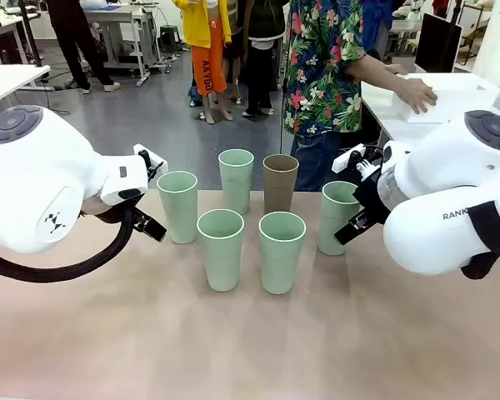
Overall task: Stack the cups and store them in the basket.
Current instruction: Pick up two Reusable plastic cups , one in each hand.
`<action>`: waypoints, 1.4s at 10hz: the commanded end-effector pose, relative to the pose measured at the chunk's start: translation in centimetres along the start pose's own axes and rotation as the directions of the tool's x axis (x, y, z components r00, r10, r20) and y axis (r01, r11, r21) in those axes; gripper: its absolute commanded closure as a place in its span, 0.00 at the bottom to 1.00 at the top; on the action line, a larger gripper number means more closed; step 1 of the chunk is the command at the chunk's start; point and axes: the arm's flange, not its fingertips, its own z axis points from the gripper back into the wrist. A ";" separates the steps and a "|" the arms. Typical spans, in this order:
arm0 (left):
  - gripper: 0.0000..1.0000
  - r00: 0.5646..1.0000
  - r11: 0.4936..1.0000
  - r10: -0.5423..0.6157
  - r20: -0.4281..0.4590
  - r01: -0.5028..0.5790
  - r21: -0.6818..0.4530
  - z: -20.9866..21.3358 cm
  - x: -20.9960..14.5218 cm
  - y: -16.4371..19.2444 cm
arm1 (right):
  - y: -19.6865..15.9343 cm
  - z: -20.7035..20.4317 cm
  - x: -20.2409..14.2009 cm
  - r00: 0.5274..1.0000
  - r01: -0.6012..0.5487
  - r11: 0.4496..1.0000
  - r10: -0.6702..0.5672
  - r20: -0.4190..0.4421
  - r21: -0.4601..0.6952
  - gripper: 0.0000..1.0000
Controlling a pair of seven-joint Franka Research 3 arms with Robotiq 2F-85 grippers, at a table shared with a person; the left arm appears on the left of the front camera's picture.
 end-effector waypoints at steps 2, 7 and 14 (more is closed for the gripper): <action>0.00 1.000 1.000 0.000 0.000 0.000 0.000 0.0 0.0 0.0 | 0.0 0.0 0.0 1.000 0.000 1.000 0.000 0.000 0.000 0.00; 0.00 1.000 1.000 0.000 0.000 0.000 0.000 0.0 0.0 0.0 | 0.0 0.0 0.0 1.000 0.000 1.000 0.000 0.000 0.000 0.00; 0.00 1.000 0.994 -0.003 -0.014 0.001 -0.105 5.9 3.7 2.0 | -2.1 4.6 3.9 1.000 0.025 0.998 -0.025 -0.005 -0.051 0.00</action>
